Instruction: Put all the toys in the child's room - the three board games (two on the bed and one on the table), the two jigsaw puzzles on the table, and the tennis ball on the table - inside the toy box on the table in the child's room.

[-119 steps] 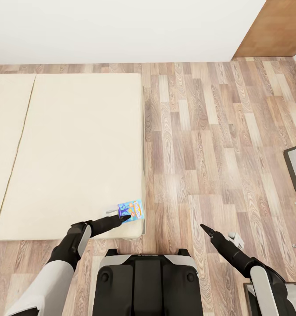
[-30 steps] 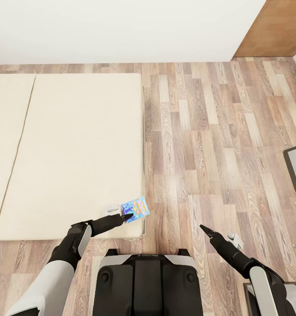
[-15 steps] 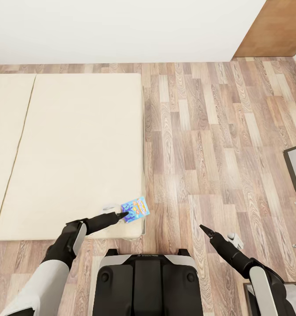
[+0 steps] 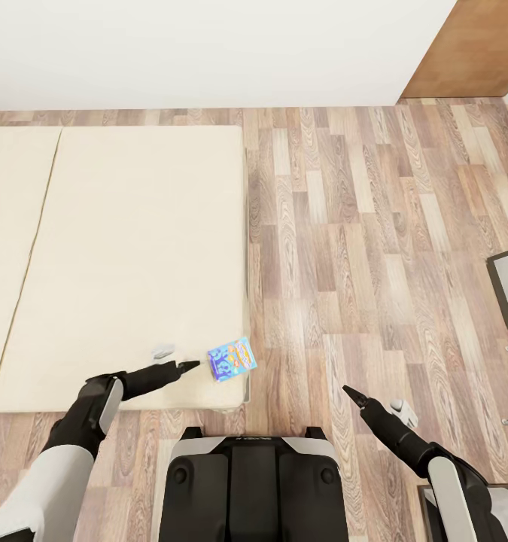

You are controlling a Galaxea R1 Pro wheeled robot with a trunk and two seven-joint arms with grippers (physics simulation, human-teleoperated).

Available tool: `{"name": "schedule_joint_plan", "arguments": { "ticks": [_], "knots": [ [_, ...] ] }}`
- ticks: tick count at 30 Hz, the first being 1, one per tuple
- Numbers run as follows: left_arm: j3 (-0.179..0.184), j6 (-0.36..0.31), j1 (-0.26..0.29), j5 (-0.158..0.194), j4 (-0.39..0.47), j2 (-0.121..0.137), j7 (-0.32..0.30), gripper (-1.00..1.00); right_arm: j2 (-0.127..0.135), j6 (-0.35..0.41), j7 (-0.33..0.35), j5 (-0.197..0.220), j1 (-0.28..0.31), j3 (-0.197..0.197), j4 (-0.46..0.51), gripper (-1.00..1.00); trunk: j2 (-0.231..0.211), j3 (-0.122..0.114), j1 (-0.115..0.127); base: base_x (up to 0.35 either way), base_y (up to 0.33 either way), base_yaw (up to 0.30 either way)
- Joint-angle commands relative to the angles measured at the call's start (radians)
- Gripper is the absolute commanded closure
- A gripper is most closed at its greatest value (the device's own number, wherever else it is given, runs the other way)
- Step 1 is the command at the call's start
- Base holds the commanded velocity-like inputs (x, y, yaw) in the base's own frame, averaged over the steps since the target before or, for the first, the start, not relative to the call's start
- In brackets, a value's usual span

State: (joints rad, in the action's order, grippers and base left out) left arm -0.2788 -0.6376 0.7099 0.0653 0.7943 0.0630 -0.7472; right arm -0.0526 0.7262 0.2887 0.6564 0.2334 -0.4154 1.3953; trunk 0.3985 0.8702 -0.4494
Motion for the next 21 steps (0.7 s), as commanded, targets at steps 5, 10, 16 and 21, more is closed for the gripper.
{"name": "schedule_joint_plan", "arguments": {
  "ticks": [5, 10, 16, 21],
  "knots": [
    [-0.008, -0.087, -0.001, 0.007, 0.036, 0.053, -0.109, -1.0, -0.001, 0.007, 0.004, -0.001, 0.001, -0.003, 0.001, -1.0, 0.001, 0.001, -0.001, 0.0, 0.0, 0.0],
    [-0.02, -0.165, -0.006, 0.006, 0.092, 0.104, -0.29, -1.0, -0.001, 0.007, 0.005, -0.001, 0.001, -0.003, 0.001, -1.0, 0.001, 0.001, -0.001, 0.0, 0.0, 0.0],
    [-0.025, -0.232, -0.014, 0.005, 0.135, 0.172, -0.477, -1.0, -0.001, 0.007, 0.008, 0.0, 0.001, -0.003, 0.001, -1.0, 0.001, 0.001, -0.001, 0.0, 0.0, 0.0],
    [-0.026, -0.264, -0.024, 0.003, 0.148, 0.242, -0.668, -1.0, -0.001, 0.009, 0.015, 0.006, 0.0, -0.004, 0.002, -1.0, 0.001, 0.001, -0.001, 0.0, 0.0, 0.0]
  ]
}}
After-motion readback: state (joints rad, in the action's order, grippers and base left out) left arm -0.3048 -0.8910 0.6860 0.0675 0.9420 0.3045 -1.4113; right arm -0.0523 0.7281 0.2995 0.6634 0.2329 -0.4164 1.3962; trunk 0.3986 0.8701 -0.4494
